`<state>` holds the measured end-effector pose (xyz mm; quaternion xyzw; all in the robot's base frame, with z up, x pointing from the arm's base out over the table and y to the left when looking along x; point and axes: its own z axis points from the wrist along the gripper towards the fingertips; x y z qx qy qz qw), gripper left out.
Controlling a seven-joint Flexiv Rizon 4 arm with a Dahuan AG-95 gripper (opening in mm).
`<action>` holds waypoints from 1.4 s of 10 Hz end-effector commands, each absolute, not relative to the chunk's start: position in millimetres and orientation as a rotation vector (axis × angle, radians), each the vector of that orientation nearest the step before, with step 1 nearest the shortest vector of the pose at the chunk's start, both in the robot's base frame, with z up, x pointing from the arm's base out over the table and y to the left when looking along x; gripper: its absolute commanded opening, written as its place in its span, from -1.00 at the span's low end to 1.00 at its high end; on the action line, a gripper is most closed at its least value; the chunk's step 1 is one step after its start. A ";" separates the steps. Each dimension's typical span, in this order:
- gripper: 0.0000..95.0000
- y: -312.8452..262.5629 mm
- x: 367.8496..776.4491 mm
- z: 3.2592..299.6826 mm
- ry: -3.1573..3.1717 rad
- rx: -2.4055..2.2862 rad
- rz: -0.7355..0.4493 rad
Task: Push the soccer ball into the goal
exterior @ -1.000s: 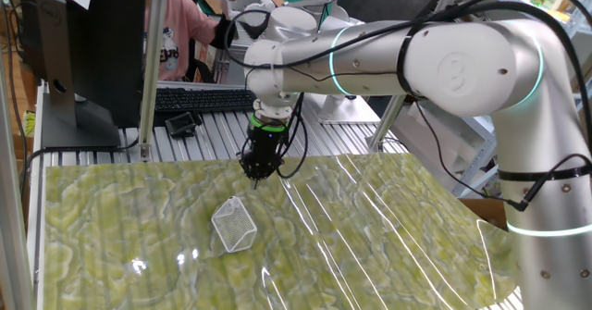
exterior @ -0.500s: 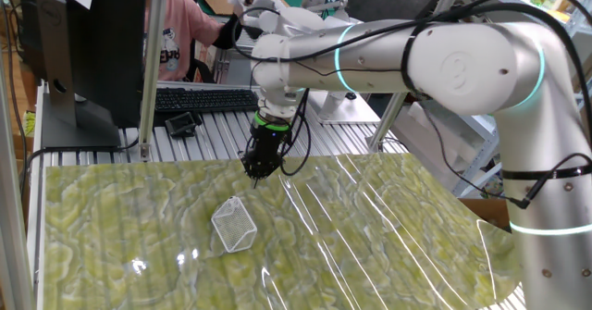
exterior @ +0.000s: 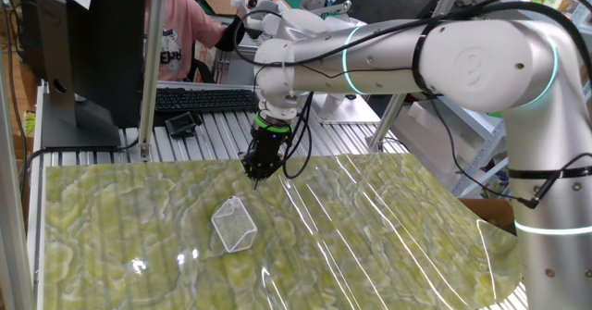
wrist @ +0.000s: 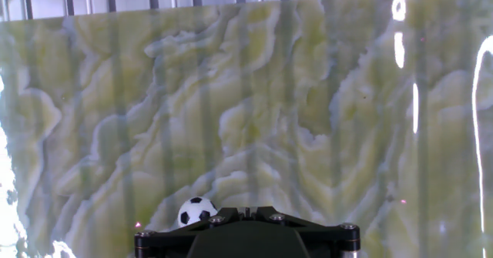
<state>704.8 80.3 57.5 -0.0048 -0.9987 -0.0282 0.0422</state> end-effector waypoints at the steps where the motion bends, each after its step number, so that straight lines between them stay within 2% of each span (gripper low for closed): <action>1: -1.00 79.9 703.2 57.9 -3.063 0.010 -0.088; 10: -1.00 80.6 702.9 58.4 -3.068 -0.042 -0.133; 12: -1.00 83.4 702.5 59.7 -3.062 -0.090 -0.207; 14: -1.00 95.8 705.2 58.8 -3.078 -0.099 -0.165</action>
